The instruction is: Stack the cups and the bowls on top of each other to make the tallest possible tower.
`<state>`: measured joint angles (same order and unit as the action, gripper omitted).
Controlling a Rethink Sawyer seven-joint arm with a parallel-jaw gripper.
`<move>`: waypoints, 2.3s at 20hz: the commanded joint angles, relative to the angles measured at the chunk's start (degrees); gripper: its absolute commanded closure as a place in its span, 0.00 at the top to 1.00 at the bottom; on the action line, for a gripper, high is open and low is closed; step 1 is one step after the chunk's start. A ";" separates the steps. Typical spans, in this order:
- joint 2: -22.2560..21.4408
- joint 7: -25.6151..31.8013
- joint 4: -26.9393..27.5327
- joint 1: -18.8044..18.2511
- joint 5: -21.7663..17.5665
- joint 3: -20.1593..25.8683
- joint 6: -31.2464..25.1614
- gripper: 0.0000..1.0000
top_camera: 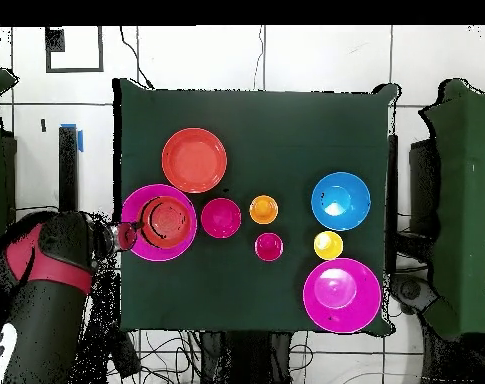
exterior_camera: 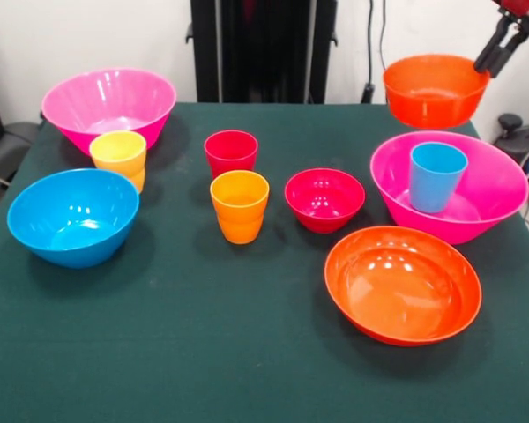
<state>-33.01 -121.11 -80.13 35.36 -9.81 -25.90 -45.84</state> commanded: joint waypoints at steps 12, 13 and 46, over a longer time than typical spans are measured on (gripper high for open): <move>10.42 -12.82 5.86 2.82 0.62 1.36 -2.86 0.00; 10.70 -13.15 6.01 2.95 0.70 1.23 -2.49 0.00; 14.69 -10.50 14.44 2.47 2.67 3.72 -13.70 0.00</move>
<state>-20.11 -123.82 -68.30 37.79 -9.15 -27.55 -55.09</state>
